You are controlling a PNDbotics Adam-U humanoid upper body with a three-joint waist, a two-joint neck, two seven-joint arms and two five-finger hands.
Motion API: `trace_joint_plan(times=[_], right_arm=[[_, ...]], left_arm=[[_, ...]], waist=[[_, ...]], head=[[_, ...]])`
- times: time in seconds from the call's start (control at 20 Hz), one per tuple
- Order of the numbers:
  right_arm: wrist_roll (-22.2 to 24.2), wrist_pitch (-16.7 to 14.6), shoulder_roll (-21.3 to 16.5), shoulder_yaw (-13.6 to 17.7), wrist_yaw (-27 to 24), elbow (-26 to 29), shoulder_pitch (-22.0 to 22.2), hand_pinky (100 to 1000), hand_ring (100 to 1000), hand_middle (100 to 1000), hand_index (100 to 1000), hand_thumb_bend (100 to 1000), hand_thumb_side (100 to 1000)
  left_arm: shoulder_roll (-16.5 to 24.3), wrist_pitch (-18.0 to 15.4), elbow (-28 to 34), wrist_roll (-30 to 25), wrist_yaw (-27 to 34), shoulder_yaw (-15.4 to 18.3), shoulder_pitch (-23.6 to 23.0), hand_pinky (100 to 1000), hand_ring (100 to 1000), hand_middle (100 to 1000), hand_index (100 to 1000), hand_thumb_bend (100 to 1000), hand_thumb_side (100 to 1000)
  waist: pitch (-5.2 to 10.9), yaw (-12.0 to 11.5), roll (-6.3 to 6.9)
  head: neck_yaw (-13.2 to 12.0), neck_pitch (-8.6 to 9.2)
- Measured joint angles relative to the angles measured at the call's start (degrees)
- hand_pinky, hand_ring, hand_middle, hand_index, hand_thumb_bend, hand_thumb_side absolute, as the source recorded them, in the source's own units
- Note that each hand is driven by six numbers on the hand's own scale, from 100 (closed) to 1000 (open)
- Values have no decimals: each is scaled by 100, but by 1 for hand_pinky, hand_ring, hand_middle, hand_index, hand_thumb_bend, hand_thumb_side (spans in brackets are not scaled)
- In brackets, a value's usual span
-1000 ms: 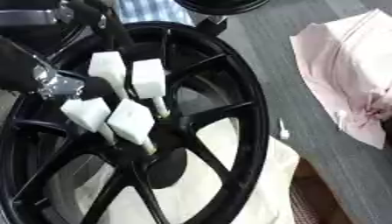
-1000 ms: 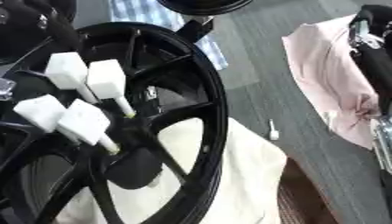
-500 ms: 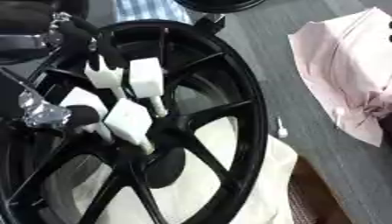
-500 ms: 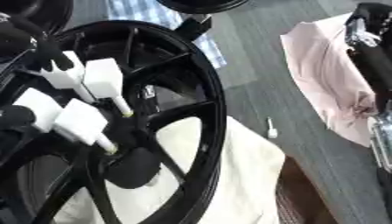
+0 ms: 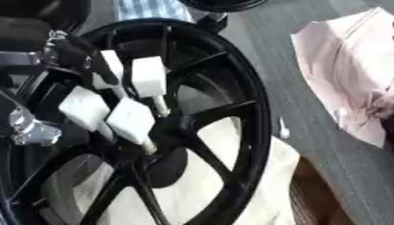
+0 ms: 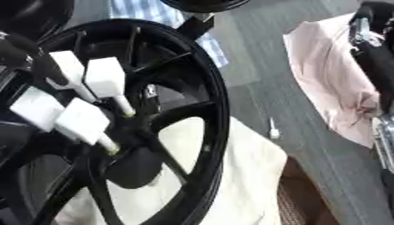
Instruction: Pull the pin out of the wheel hub.
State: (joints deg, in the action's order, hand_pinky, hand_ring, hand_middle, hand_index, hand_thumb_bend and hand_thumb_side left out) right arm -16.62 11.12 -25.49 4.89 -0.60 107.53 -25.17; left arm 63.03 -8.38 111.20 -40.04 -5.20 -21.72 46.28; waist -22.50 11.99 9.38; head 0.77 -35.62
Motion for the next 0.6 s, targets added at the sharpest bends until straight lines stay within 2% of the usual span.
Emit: trace_joint_plan(times=[0.2, 0.6], right_arm=[[2, 0, 0, -1, 0, 0, -1, 791, 791, 692, 768, 100, 499], [3, 0, 1, -1, 0, 0, -2, 790, 791, 692, 768, 100, 500]], left_arm=[[-1, -52, -115, -51, -55, -1, -21, 751, 728, 799, 860, 405, 677], [-7, -85, -209, -82, -148, -32, -26, 724, 652, 727, 848, 355, 646]], waist=[[-26, 12, -9], [-55, 29, -32]], head=[[-17, 0], [-37, 1]])
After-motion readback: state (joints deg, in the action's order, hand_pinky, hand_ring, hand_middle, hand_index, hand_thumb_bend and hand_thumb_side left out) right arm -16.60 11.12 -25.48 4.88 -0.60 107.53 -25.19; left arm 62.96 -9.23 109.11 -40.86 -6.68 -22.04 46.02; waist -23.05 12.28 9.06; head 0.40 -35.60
